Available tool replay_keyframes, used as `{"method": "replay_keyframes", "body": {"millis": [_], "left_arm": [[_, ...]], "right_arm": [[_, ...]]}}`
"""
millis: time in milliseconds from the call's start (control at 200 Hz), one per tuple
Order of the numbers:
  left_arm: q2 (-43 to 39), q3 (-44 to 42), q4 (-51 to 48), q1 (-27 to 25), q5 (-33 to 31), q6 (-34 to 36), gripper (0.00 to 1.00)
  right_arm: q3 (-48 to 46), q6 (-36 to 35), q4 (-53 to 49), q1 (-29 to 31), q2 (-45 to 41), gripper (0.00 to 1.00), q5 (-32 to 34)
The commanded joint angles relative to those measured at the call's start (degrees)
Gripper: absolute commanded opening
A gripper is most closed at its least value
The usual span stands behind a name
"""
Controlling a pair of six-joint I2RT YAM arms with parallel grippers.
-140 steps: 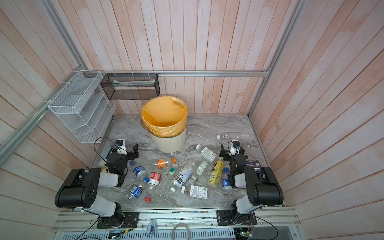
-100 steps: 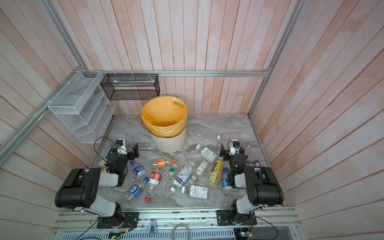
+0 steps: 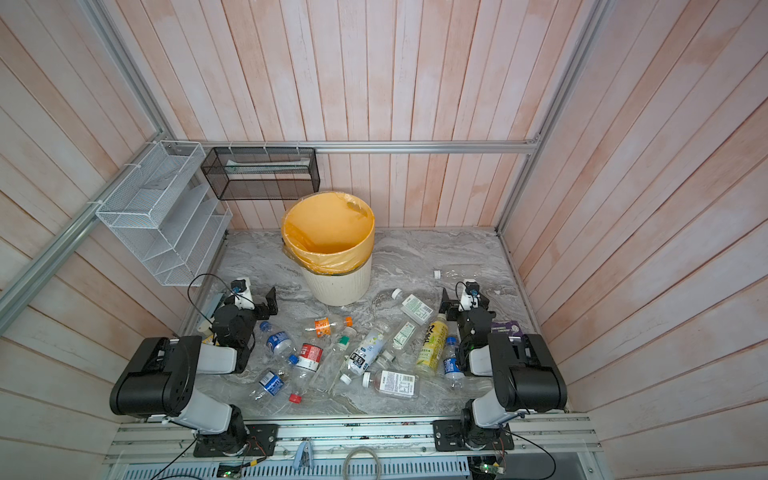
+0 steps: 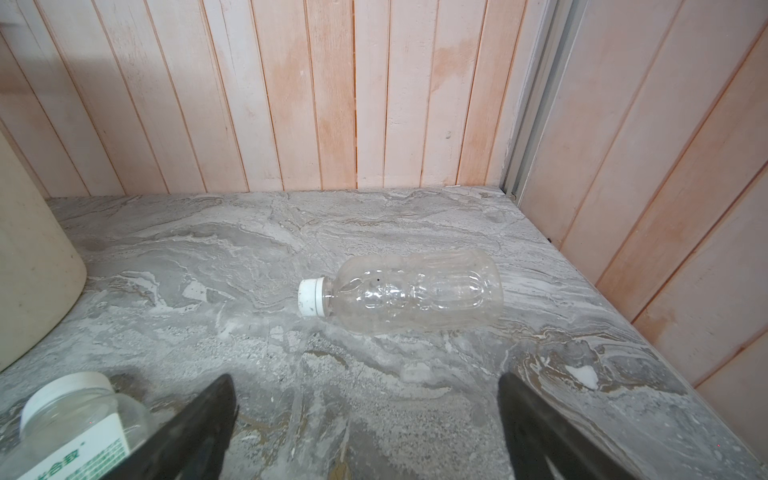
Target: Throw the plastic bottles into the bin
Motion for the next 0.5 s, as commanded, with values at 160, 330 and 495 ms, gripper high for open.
{"method": "replay_keyframes", "body": {"millis": [160, 330, 495], "left_arm": [[-0.75, 0.13, 0.21, 0.01, -0.22, -0.04, 1.0], [-6.49, 4.47, -12.41, 0.02, -2.99, -1.47, 1.0], [-17.0, 10.77, -29.64, -0.07, -9.89, -13.67, 1.0]], "right_arm": [[0.47, -0.11, 0.61, -0.04, 0.04, 0.9, -0.11], [9.74, 4.84, -21.94, -0.75, -6.13, 0.89, 5.87], [21.54, 14.34, -46.9, -1.08, -11.19, 0.93, 9.17]]}}
